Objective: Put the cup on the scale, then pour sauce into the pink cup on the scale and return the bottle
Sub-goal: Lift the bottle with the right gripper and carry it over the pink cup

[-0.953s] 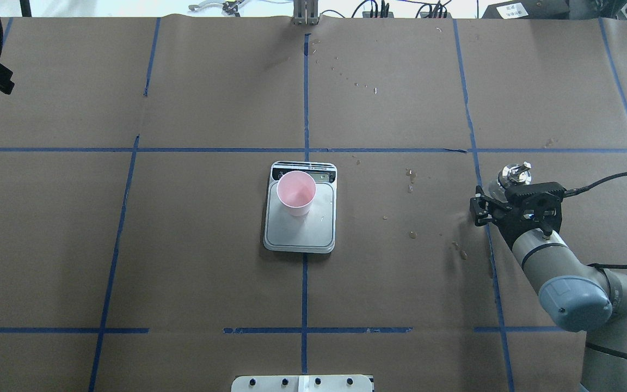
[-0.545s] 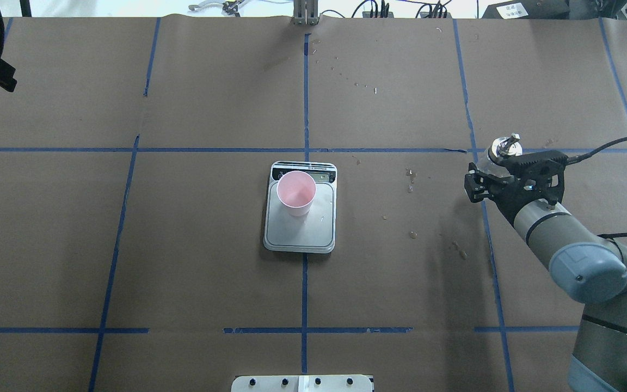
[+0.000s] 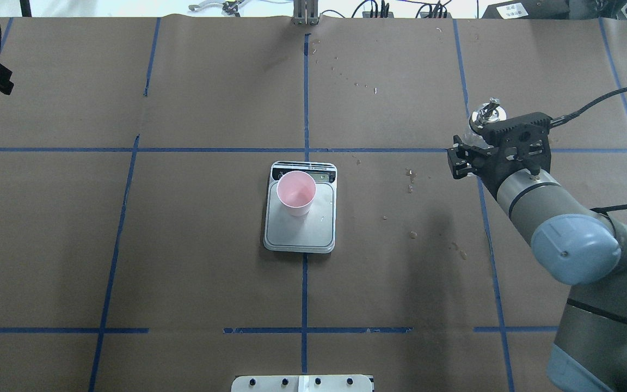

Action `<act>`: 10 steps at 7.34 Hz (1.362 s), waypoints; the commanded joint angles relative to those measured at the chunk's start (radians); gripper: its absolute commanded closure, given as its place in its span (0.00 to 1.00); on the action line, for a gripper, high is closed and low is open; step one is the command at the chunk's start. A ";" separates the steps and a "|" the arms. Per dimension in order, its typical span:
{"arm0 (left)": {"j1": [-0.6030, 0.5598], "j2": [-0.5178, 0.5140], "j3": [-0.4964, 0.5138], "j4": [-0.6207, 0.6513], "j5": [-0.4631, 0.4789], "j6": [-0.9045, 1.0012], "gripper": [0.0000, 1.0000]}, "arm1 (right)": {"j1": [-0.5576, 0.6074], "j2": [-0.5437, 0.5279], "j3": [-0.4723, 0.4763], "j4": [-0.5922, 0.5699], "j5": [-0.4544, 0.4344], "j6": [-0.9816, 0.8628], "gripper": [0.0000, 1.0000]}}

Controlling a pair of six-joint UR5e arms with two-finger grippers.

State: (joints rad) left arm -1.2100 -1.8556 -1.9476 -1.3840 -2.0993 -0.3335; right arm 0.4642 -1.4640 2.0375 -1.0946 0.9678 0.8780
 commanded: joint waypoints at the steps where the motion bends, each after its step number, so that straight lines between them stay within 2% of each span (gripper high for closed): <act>1: -0.040 0.076 -0.010 -0.021 -0.010 0.194 0.00 | -0.042 0.117 0.003 -0.126 -0.069 -0.053 1.00; 2: -0.118 0.134 -0.001 -0.048 -0.014 0.356 0.00 | -0.061 0.131 0.004 -0.131 -0.125 -0.109 1.00; 3: -0.149 0.183 -0.001 -0.072 -0.015 0.381 0.00 | -0.068 0.177 -0.003 -0.142 -0.132 -0.225 1.00; 4: -0.145 0.170 0.060 -0.126 -0.010 0.339 0.00 | -0.073 0.185 -0.009 -0.155 -0.135 -0.316 1.00; 5: -0.151 0.191 0.088 -0.188 -0.011 0.328 0.00 | -0.082 0.201 -0.022 -0.177 -0.190 -0.423 1.00; 6: -0.149 0.208 0.104 -0.191 -0.011 0.329 0.00 | -0.114 0.209 -0.022 -0.179 -0.233 -0.442 1.00; 7: -0.151 0.213 0.134 -0.191 -0.011 0.329 0.00 | -0.171 0.206 -0.031 -0.183 -0.315 -0.444 1.00; 8: -0.151 0.213 0.175 -0.194 -0.008 0.326 0.00 | -0.203 0.237 -0.089 -0.200 -0.402 -0.451 1.00; 10: -0.215 0.220 0.209 -0.199 -0.030 0.327 0.00 | -0.214 0.271 -0.137 -0.209 -0.423 -0.491 1.00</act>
State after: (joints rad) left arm -1.3946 -1.6408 -1.7614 -1.5795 -2.1167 -0.0062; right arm 0.2610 -1.2089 1.9330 -1.2979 0.5681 0.4055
